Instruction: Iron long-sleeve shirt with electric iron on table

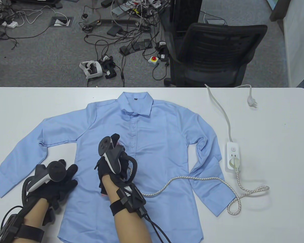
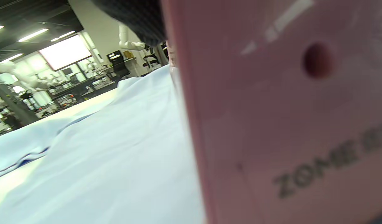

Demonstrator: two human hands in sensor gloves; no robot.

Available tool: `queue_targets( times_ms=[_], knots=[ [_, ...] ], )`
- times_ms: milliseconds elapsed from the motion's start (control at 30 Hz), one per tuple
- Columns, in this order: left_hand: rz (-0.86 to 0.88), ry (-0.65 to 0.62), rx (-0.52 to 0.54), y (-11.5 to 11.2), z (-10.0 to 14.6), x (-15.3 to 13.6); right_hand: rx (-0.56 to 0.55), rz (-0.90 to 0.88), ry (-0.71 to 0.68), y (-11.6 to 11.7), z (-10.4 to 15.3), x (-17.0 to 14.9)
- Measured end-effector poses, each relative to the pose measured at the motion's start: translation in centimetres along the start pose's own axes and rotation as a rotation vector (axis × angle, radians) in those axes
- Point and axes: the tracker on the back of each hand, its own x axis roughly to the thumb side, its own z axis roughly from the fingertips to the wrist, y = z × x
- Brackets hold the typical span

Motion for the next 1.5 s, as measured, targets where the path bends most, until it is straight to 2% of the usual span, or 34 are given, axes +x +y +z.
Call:
queue_targets(
  times_ms=[167,367,433,500,600,667,767,867,1067,1233,1500],
  knots=[
    [0.002,0.002,-0.004,0.1,0.1,0.1,-0.005,-0.04,0.036,-0.5,-0.5,-1.2],
    [0.01,-0.012,-0.02,0.2,0.1,-0.1,-0.031,-0.019,0.038,-0.4,-0.3,-0.9],
    [0.022,0.005,-0.032,0.7,0.4,-0.6,-0.026,-0.032,0.037,-0.4,-0.2,-0.8],
    [0.044,0.01,0.002,1.4,1.0,-1.1,-0.047,-0.04,0.03,-0.5,0.2,-0.8],
    [0.107,-0.003,0.085,2.5,1.8,-1.7,-0.047,-0.098,0.001,-1.1,1.5,-0.5],
    [0.127,0.002,0.107,2.7,2.1,-1.9,0.002,-0.155,-0.048,-1.8,3.0,0.3],
    [0.111,0.005,0.085,2.5,2.1,-1.9,0.048,-0.215,-0.115,-2.0,5.3,1.5],
    [0.119,0.005,0.053,2.3,2.1,-1.9,0.071,-0.238,-0.173,-1.2,7.8,2.5],
    [0.136,-0.011,0.086,2.6,2.6,-1.8,0.099,-0.256,-0.195,1.5,11.0,3.9],
    [0.085,-0.044,0.059,2.3,3.0,-0.3,0.096,-0.254,-0.182,3.2,11.8,4.5],
    [0.069,-0.061,0.025,1.7,2.6,0.5,0.11,-0.228,-0.23,3.4,12.2,4.8]
  ],
)
